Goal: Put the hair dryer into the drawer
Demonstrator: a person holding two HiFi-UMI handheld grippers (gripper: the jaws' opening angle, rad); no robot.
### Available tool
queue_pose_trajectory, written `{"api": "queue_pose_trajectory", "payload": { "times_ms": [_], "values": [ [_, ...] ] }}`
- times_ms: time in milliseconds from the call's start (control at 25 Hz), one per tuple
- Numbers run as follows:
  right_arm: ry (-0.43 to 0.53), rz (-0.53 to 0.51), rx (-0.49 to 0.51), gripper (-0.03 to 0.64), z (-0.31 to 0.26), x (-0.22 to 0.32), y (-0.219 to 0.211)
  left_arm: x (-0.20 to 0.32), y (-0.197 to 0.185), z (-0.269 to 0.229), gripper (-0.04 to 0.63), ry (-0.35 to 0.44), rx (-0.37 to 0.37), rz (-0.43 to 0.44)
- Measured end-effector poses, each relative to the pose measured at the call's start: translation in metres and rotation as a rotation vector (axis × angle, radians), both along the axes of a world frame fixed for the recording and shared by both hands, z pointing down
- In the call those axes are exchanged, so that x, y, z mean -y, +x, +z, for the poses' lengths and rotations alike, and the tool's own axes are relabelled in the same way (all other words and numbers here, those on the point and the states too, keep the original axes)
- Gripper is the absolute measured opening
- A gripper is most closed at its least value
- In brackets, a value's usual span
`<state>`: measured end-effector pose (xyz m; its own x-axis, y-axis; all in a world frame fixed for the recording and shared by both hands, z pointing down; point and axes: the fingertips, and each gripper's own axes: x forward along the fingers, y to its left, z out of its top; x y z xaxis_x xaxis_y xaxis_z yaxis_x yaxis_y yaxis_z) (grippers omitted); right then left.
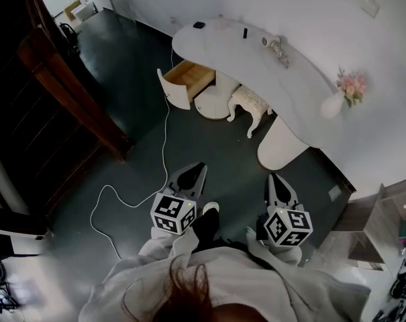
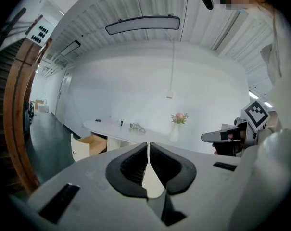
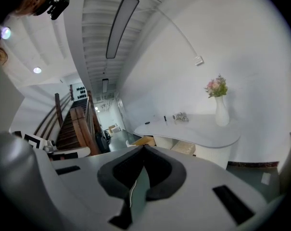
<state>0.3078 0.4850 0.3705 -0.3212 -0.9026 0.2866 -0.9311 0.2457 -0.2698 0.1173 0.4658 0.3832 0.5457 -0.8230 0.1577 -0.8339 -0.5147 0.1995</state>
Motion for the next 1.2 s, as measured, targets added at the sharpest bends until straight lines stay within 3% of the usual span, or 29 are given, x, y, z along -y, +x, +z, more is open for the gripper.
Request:
{"api": "queue_pose_trajectory", "payload": {
  "times_ms": [240,600,1200],
  "values": [
    [0.016,0.001,-0.005,0.051,-0.007,0.061,-0.017,0.06,-0.01,-0.006,0.023,0.014,0.003,0.026],
    [-0.019,0.056,-0.003,0.051,0.008,0.119,-0.022,0.123,-0.019,0.011,0.023,-0.03,-0.007,0.061],
    [-0.102,0.055,-0.002,0.051,0.025,0.149,-0.043,0.14,-0.049,0.038,0.023,-0.115,-0.012,0.042]
  ]
}}
